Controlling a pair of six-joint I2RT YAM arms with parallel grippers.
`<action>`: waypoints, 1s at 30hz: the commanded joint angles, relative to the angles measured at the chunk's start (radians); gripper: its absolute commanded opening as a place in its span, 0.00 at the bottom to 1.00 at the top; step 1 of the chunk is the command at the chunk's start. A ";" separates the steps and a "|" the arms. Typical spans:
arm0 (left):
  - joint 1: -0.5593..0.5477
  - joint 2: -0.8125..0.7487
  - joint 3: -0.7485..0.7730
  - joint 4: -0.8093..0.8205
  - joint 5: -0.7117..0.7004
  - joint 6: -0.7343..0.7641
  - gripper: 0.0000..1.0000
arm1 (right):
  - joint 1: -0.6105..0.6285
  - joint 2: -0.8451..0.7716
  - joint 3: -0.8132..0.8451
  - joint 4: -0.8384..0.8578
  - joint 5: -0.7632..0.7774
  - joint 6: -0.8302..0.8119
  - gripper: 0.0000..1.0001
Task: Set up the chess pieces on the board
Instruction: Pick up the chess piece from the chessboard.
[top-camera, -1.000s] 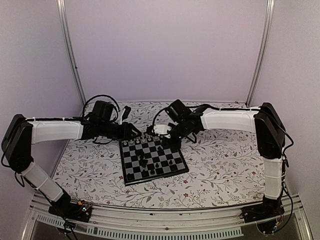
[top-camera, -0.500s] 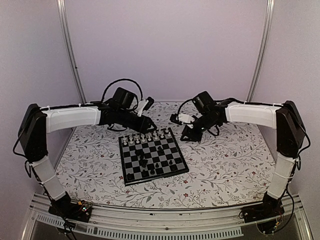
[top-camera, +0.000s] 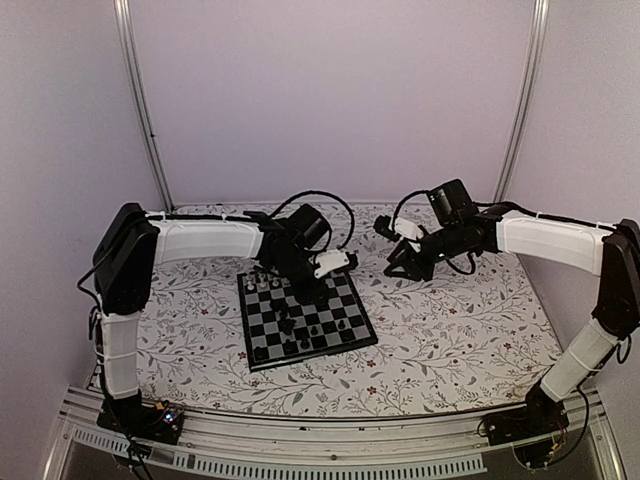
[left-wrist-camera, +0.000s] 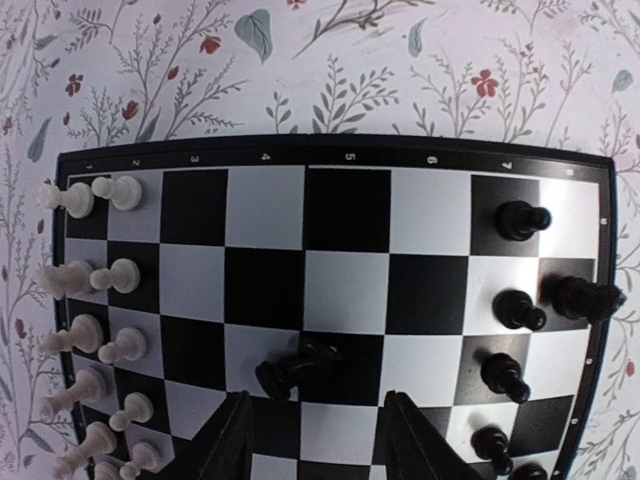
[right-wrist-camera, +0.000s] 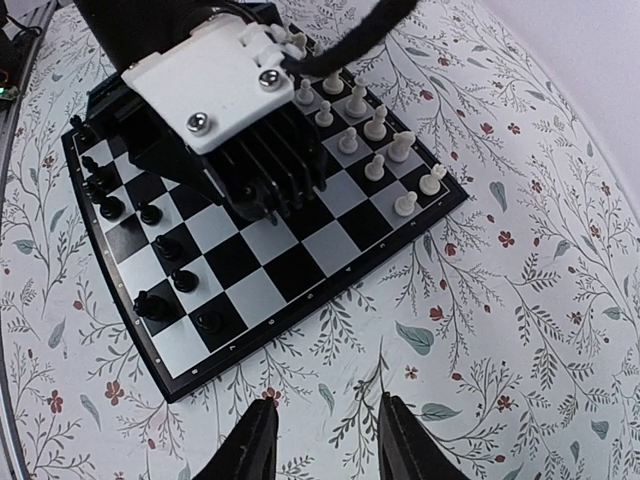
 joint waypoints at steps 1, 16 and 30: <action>0.007 0.039 0.074 -0.046 -0.044 0.212 0.47 | 0.001 -0.035 -0.016 0.033 -0.059 -0.008 0.36; 0.060 0.200 0.242 -0.198 0.193 0.290 0.50 | 0.001 -0.025 -0.025 0.023 -0.089 -0.018 0.37; 0.081 0.129 0.104 -0.174 0.181 0.283 0.49 | 0.002 0.003 -0.019 0.014 -0.098 -0.021 0.37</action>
